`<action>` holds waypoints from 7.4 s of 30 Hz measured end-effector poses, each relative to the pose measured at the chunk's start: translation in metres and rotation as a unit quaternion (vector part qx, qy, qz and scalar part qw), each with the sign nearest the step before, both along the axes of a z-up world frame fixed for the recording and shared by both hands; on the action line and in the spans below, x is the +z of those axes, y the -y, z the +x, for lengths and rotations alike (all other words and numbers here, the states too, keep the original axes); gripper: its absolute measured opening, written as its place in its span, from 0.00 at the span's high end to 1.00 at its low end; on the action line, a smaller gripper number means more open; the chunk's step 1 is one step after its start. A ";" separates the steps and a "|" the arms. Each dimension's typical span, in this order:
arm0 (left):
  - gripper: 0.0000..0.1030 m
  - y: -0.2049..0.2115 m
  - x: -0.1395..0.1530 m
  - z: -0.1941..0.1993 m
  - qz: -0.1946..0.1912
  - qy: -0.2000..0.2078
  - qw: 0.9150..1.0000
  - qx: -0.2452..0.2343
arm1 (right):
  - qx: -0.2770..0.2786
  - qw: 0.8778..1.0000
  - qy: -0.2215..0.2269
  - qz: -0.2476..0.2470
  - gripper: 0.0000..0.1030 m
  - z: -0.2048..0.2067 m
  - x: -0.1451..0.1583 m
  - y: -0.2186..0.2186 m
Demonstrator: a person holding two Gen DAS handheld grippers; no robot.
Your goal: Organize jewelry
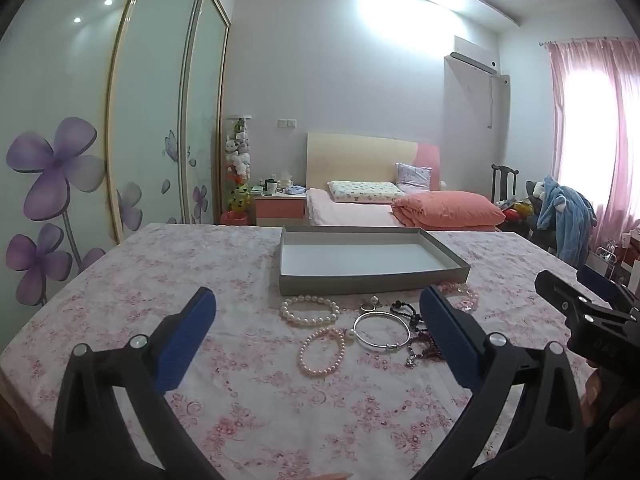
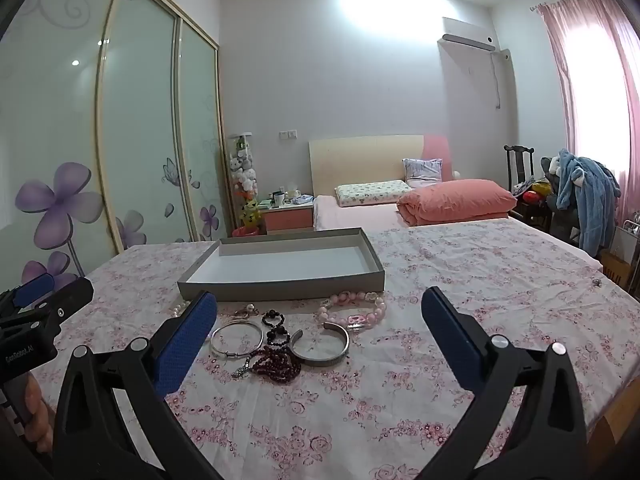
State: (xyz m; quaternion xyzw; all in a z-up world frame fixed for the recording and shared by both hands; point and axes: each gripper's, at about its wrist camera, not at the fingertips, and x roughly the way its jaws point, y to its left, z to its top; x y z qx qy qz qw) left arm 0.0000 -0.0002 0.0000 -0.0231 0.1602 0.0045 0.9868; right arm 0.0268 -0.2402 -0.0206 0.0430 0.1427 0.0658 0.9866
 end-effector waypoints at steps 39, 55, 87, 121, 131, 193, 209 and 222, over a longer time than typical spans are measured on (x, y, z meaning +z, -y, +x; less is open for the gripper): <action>0.04 0.002 0.000 -0.008 -0.003 -0.006 1.000 0.001 | 0.000 1.000 -0.003 0.005 0.02 0.000 -0.002 0.001; 0.04 -0.001 -0.002 0.001 -0.004 -0.009 1.000 0.002 | 0.001 1.000 -0.004 0.005 0.02 0.001 -0.002 0.000; 0.04 0.002 -0.016 0.002 -0.005 -0.016 1.000 0.000 | 0.001 1.000 -0.013 0.006 0.02 0.004 -0.010 -0.002; 0.04 -0.012 -0.071 0.088 0.002 -0.202 0.979 0.004 | -0.024 0.974 -0.224 -0.026 0.07 0.091 -0.063 0.026; 0.04 -0.010 -0.087 0.108 0.012 -0.248 0.969 -0.007 | 0.031 0.952 -0.297 -0.074 0.32 0.118 -0.083 0.001; 0.94 -0.013 -0.089 0.137 0.039 -0.280 0.956 -0.078 | 0.056 0.953 -0.292 -0.062 0.37 0.127 -0.078 0.002; 0.94 -0.018 -0.042 0.112 -0.042 -0.196 0.975 -0.092 | 0.084 0.977 -0.192 -0.045 0.37 0.100 -0.036 -0.014; 0.94 -0.004 -0.011 0.107 -0.043 -0.138 0.987 -0.077 | 0.082 0.989 -0.114 -0.044 0.37 0.093 -0.009 -0.027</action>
